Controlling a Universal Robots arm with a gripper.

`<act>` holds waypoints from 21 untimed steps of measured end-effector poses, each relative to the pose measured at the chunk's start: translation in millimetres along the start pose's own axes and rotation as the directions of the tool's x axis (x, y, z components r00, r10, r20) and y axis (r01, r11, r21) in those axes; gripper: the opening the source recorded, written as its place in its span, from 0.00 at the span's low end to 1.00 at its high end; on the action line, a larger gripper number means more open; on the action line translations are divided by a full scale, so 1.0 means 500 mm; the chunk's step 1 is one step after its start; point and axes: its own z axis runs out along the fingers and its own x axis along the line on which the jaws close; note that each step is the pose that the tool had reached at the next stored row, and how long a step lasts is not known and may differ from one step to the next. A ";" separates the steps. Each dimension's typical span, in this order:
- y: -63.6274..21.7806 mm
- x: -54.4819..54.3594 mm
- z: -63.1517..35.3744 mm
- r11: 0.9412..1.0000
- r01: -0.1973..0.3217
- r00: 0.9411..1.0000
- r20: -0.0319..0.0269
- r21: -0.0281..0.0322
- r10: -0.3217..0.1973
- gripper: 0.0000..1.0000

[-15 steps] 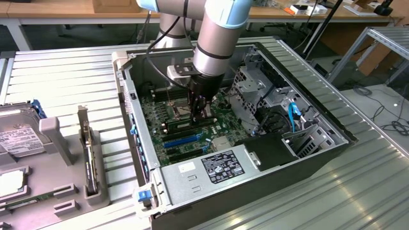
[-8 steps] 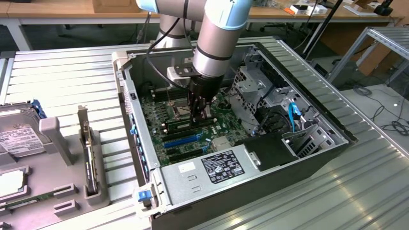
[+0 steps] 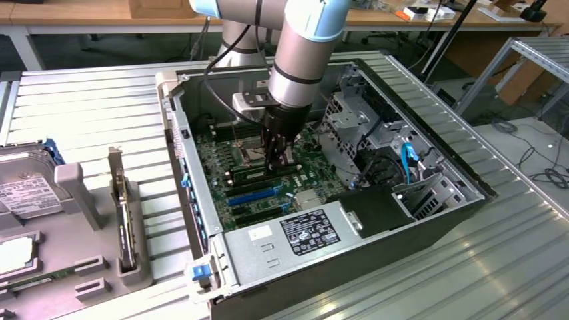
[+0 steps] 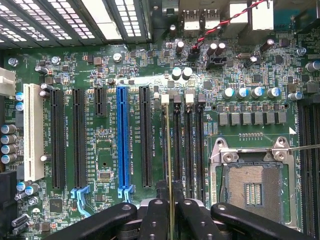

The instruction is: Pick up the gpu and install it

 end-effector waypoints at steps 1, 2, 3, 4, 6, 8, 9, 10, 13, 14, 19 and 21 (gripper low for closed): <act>0.000 0.000 0.000 1.000 0.000 1.000 0.000 0.000 0.000 0.14; 0.000 0.000 0.000 1.000 0.000 1.000 0.000 0.000 0.000 0.14; 0.000 0.000 0.000 1.000 0.000 1.000 0.000 0.000 0.000 0.14; 0.000 0.000 0.000 1.000 0.000 1.000 0.000 0.000 0.000 0.14; 0.000 0.000 0.000 1.000 0.000 1.000 0.000 0.000 0.000 0.15; 0.000 0.000 0.000 1.000 0.000 1.000 0.000 0.000 0.000 0.34; 0.000 0.000 0.000 1.000 0.000 1.000 0.000 0.000 0.000 0.34; 0.000 0.000 0.000 1.000 0.000 1.000 0.000 0.000 0.000 0.34; 0.001 0.001 -0.022 1.000 0.000 1.000 0.002 -0.001 0.000 0.34; 0.002 0.001 -0.035 1.000 0.000 1.000 0.002 -0.001 0.000 0.34; 0.008 0.004 -0.109 1.000 0.000 1.000 0.002 0.007 0.000 0.34; 0.010 0.005 -0.122 1.000 -0.001 1.000 0.002 0.024 0.001 0.34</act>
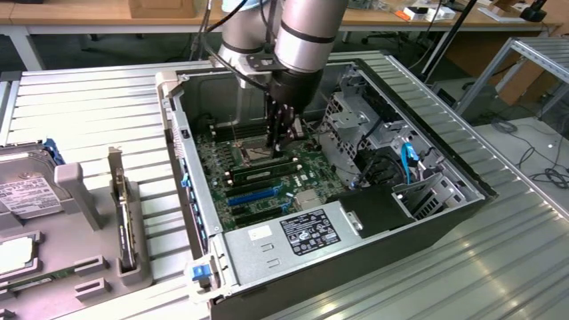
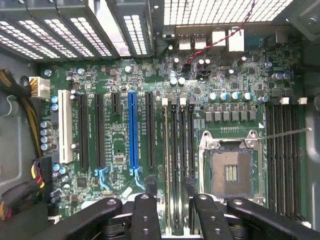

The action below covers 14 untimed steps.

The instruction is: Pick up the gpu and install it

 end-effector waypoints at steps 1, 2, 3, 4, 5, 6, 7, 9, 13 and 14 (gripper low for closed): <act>0.001 0.000 -0.007 1.000 0.000 1.000 0.000 0.007 0.000 0.34; 0.001 0.001 -0.015 1.000 0.000 1.000 0.000 0.010 0.000 0.34; 0.002 0.001 -0.025 1.000 0.000 1.000 0.000 0.012 0.000 0.34; 0.003 0.002 -0.040 1.000 -0.001 1.000 0.000 0.015 0.001 0.34; 0.004 0.002 -0.056 1.000 -0.001 1.000 0.001 0.018 0.001 0.34; 0.005 0.002 -0.063 1.000 -0.001 1.000 0.001 0.020 0.001 0.34; 0.005 0.003 -0.068 1.000 -0.001 1.000 0.001 0.021 0.001 0.34; 0.006 0.003 -0.069 1.000 -0.008 1.000 0.001 0.021 0.008 0.34; 0.006 0.003 -0.070 1.000 -0.011 1.000 0.001 0.021 0.011 0.34; 0.006 0.003 -0.070 1.000 -0.011 1.000 0.001 0.021 0.011 0.34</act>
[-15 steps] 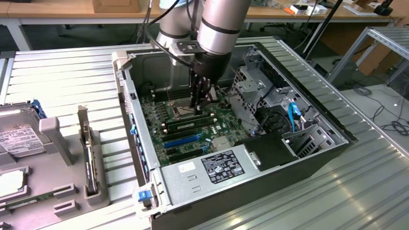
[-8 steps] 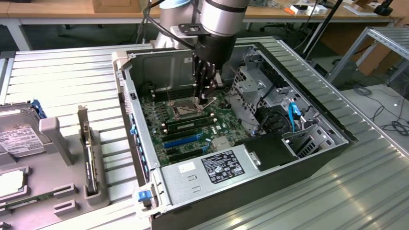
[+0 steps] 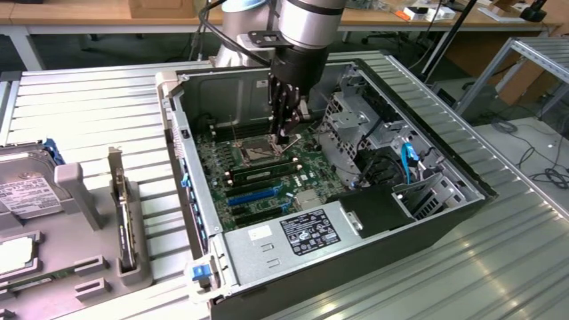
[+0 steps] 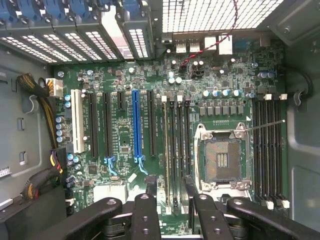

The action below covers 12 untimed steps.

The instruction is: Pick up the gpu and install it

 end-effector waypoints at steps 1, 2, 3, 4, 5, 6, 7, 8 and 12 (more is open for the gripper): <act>0.000 0.000 0.000 1.000 0.000 1.000 0.000 0.000 0.000 0.34; 0.000 0.000 0.000 1.000 0.000 1.000 0.000 0.000 0.000 0.34; 0.000 0.000 0.000 1.000 0.000 1.000 0.000 0.000 0.000 0.34; 0.000 0.000 0.000 1.000 0.000 1.000 0.000 0.000 0.000 0.34; 0.000 0.000 0.000 1.000 0.000 1.000 0.000 0.000 0.000 0.34; 0.000 0.000 0.000 1.000 0.000 1.000 0.000 0.000 0.000 0.34; 0.000 0.000 0.000 1.000 0.000 1.000 0.000 0.000 0.000 0.34; 0.000 0.000 0.000 1.000 0.000 1.000 0.000 0.000 0.000 0.34; 0.000 0.000 0.000 1.000 0.000 1.000 0.000 0.000 0.000 0.26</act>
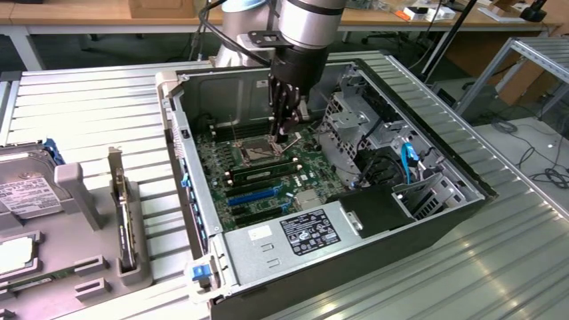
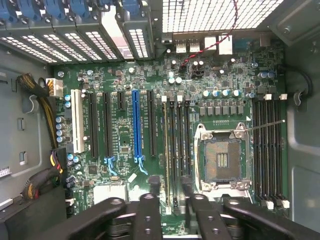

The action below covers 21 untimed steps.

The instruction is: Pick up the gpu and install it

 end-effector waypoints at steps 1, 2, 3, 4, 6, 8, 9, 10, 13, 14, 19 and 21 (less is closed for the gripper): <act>0.000 0.000 0.000 1.000 0.000 1.000 0.000 0.000 0.000 0.19; 0.000 0.000 0.000 1.000 0.000 1.000 0.000 0.000 0.000 0.11; 0.000 0.000 0.000 1.000 0.000 1.000 0.000 0.000 0.000 0.11; 0.000 0.000 0.000 1.000 0.000 1.000 0.000 0.000 0.000 0.11; -0.006 -0.001 -0.001 1.000 0.000 1.000 0.000 0.000 0.000 0.11; -0.025 -0.001 -0.002 1.000 0.001 1.000 0.000 -0.001 -0.001 0.11; -0.034 -0.002 -0.003 1.000 0.002 1.000 0.000 -0.001 -0.002 0.11; -0.043 -0.002 -0.003 1.000 0.002 1.000 0.000 -0.001 -0.002 0.11; -0.074 -0.003 -0.005 1.000 0.004 1.000 0.000 -0.002 -0.004 0.11; -0.076 -0.004 -0.004 1.000 0.004 1.000 0.000 -0.002 -0.004 0.11; -0.079 -0.004 0.010 1.000 0.004 1.000 0.000 -0.002 -0.004 0.11; -0.080 -0.004 0.013 1.000 0.004 1.000 0.000 -0.005 -0.004 0.11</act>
